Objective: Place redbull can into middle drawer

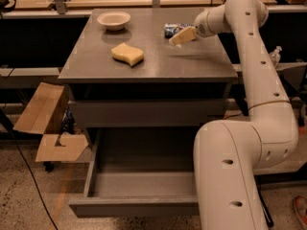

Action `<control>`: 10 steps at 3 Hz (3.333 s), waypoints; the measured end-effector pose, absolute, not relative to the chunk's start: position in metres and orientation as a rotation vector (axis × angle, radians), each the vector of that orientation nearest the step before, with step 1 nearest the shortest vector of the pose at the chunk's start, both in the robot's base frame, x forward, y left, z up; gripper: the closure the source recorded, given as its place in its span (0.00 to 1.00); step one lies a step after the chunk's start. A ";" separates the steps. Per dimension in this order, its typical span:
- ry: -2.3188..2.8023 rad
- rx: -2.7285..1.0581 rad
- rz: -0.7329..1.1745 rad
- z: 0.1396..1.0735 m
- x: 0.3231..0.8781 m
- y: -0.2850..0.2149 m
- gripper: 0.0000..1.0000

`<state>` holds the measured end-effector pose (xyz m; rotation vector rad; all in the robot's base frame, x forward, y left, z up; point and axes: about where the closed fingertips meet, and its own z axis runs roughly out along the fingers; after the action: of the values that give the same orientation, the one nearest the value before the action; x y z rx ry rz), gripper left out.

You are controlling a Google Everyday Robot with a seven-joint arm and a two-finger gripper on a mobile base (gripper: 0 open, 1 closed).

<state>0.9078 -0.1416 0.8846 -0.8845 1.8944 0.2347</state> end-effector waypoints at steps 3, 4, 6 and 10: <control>1.879 -0.708 0.224 0.876 0.940 -0.150 0.00; 1.882 -0.690 0.221 0.867 0.946 -0.150 0.00; 1.877 -0.660 0.225 0.856 0.955 -0.151 0.18; 1.845 -0.681 0.229 0.874 0.948 -0.152 1.00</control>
Offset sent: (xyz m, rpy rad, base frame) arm 0.0252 -0.0178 -0.0010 0.0942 -0.0537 -0.1480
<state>0.9485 -0.1519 0.8738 -0.6810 1.8448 0.2285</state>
